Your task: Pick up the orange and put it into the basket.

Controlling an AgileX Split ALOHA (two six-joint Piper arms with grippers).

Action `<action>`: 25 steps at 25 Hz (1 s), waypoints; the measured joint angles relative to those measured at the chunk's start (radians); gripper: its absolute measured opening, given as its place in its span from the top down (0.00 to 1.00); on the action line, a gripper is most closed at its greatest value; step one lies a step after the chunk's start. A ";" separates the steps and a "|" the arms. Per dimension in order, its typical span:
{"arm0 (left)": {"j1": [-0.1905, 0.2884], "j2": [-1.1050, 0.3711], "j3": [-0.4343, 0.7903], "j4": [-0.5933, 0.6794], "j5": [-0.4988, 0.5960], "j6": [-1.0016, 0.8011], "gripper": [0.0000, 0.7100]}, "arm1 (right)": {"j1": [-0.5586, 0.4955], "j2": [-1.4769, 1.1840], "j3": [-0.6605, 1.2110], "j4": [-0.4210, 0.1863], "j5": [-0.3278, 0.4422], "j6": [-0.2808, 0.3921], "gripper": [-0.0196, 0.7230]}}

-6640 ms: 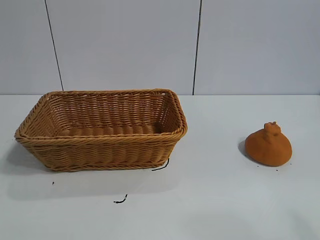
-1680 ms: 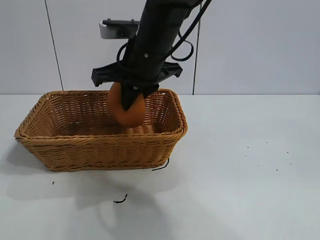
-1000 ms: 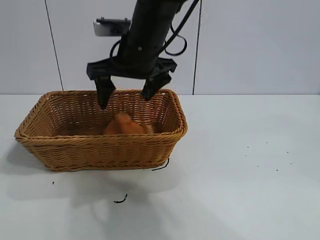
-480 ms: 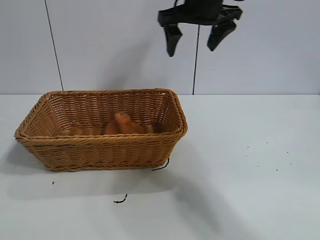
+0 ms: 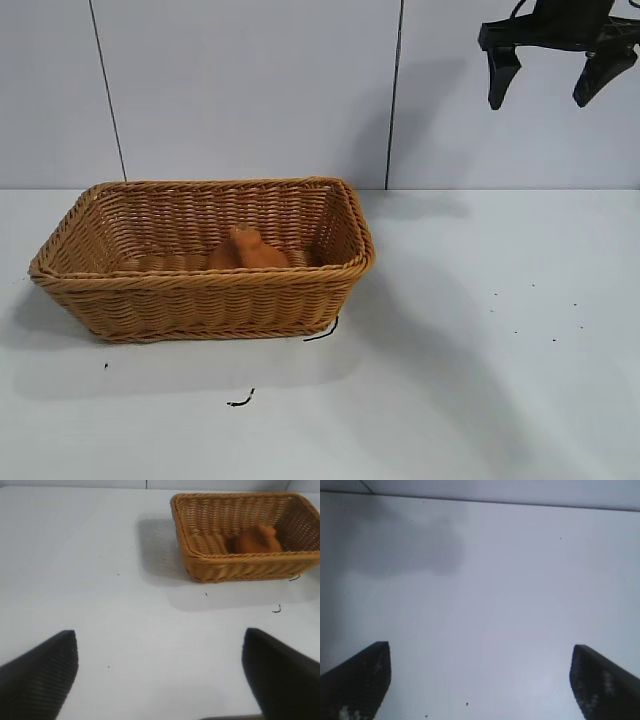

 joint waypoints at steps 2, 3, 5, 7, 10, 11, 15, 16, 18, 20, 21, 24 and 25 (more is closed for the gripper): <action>0.000 0.000 0.000 0.000 0.000 0.000 0.10 | 0.000 -0.071 0.122 0.000 0.000 0.000 0.04; 0.000 0.000 0.000 0.000 0.000 0.000 0.10 | 0.000 -0.117 0.188 0.000 -0.001 0.000 0.04; 0.000 0.000 0.000 0.000 0.000 0.000 0.10 | 0.000 -0.222 0.330 0.000 -0.001 0.000 0.04; 0.000 0.000 0.000 0.000 0.000 0.000 0.10 | 0.000 -0.332 0.464 0.001 -0.001 0.000 0.04; 0.000 0.000 0.000 0.000 0.000 0.000 0.10 | 0.000 -0.522 0.662 0.008 0.001 0.000 0.04; 0.000 0.000 0.000 0.000 0.000 0.000 0.10 | 0.000 -0.592 0.716 0.010 0.000 0.000 0.04; 0.000 0.000 0.000 0.000 0.000 0.000 0.10 | 0.000 -0.871 0.935 0.024 0.002 -0.001 0.04; 0.000 0.000 0.000 0.000 0.000 0.000 0.10 | 0.000 -0.942 0.979 0.024 0.004 -0.004 0.04; 0.000 0.000 0.000 0.000 0.000 0.000 0.10 | 0.000 -1.069 1.055 0.024 0.004 -0.019 0.04; 0.000 0.000 0.000 0.000 0.000 0.000 0.10 | 0.000 -1.200 1.124 0.024 0.000 -0.033 0.04; 0.000 0.000 0.000 0.000 0.000 0.000 0.10 | 0.000 -1.273 1.160 0.024 -0.010 -0.036 0.04; 0.000 0.000 0.000 0.000 0.000 0.000 0.10 | 0.000 -1.490 1.266 0.024 -0.057 -0.038 0.04; 0.000 0.000 0.000 0.000 0.000 0.000 0.10 | 0.000 -1.551 1.295 0.024 -0.073 -0.038 0.04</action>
